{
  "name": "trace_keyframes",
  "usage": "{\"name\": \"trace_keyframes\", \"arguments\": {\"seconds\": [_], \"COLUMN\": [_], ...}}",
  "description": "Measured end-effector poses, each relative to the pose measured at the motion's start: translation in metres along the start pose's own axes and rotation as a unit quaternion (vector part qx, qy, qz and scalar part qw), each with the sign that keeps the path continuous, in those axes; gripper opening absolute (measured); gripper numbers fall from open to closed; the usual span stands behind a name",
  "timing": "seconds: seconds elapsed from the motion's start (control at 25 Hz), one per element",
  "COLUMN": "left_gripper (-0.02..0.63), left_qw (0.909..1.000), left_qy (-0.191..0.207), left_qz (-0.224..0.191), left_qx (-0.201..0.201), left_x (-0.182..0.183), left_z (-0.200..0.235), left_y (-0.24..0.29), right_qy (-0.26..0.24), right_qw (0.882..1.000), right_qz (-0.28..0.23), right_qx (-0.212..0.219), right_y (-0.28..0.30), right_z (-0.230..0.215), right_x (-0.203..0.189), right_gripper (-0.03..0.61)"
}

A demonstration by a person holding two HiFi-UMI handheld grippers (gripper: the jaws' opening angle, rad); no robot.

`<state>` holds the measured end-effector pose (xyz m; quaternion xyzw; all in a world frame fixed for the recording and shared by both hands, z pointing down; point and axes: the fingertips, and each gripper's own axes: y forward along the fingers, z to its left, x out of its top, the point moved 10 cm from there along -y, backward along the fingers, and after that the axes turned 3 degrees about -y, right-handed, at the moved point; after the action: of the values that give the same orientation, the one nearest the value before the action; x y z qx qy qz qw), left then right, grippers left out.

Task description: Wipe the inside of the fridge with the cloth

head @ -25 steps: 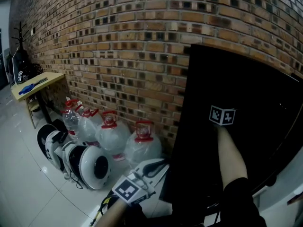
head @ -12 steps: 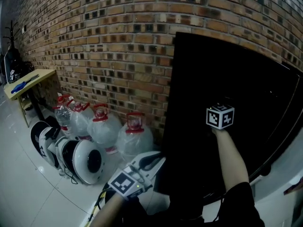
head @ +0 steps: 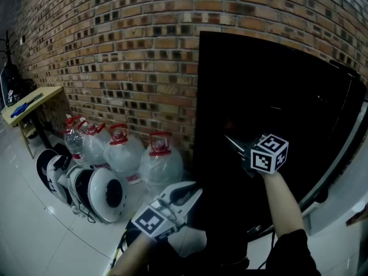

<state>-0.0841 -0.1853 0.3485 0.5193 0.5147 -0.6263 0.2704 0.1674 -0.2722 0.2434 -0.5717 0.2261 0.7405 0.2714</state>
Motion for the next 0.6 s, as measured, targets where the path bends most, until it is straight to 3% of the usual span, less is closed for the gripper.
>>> {"name": "trace_keyframes", "arguments": {"seconds": [0.24,0.6], "left_gripper": [0.046,0.046], "left_qw": [1.0,0.9999], "left_qy": [-0.004,-0.007], "left_qz": [0.006,0.011], "left_qx": [-0.002,0.009], "left_x": [-0.002,-0.003], "left_z": [-0.004,-0.005], "left_y": [-0.004,-0.009], "right_qy": [-0.025,-0.018], "right_qw": [0.997,0.994], "right_qz": [0.008,0.028], "right_qx": [0.068,0.106], "right_y": [0.004,0.021], "right_z": [0.023,0.009], "right_x": [-0.002,-0.006], "right_gripper": [0.124,0.124]}}
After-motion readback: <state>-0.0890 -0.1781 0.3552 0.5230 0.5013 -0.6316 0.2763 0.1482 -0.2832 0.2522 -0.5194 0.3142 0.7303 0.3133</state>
